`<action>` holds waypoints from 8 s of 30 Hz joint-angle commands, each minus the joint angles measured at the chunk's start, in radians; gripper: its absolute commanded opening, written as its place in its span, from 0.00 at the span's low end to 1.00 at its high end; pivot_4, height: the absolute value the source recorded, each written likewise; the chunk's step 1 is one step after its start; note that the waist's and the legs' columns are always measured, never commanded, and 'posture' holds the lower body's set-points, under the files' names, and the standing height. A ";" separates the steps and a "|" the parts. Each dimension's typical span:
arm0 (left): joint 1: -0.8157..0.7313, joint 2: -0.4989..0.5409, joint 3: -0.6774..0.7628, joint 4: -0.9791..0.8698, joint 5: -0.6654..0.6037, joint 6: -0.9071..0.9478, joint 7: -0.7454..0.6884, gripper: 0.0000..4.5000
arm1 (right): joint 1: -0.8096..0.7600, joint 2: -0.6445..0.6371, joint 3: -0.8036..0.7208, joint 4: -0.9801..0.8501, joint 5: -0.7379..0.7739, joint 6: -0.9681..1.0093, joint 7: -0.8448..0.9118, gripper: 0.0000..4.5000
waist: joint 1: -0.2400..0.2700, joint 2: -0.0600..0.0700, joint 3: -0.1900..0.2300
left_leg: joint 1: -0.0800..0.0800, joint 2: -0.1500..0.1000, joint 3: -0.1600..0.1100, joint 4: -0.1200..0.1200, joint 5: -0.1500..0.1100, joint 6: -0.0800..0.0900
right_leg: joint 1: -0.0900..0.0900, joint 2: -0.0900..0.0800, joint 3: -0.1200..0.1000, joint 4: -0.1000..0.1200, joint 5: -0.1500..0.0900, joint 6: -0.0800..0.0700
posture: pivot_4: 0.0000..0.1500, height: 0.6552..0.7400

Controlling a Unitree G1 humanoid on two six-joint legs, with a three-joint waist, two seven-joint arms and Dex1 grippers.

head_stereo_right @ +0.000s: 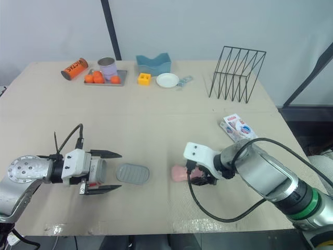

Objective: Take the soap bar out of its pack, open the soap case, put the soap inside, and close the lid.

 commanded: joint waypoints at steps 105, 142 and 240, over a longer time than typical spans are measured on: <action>0.068 0.145 0.160 0.120 -0.006 -0.065 -0.070 1.00 | -0.419 0.598 0.007 0.138 0.301 0.409 -0.327 0.99 | -0.006 0.000 0.000 | -0.003 0.002 0.002 -0.008 0.000 -0.001 | -0.008 -0.001 -0.001 -0.001 0.001 -0.003 | 1.00 1.00; 0.014 0.132 0.185 0.262 -0.047 -0.074 -0.139 1.00 | 0.019 0.416 -0.156 0.065 0.253 -0.320 -0.098 0.99 | -0.007 -0.002 0.000 | -0.003 0.001 0.002 -0.008 0.001 -0.001 | -0.006 0.000 -0.001 -0.002 0.001 -0.002 | 1.00 1.00; -0.128 0.141 0.031 0.529 0.095 -0.355 -0.260 0.78 | -0.369 0.338 0.160 0.128 0.029 -0.111 0.059 1.00 | -0.001 -0.003 0.000 | -0.001 0.003 0.001 -0.006 0.001 -0.002 | -0.007 -0.001 -0.006 0.001 0.002 -0.004 | 1.00 1.00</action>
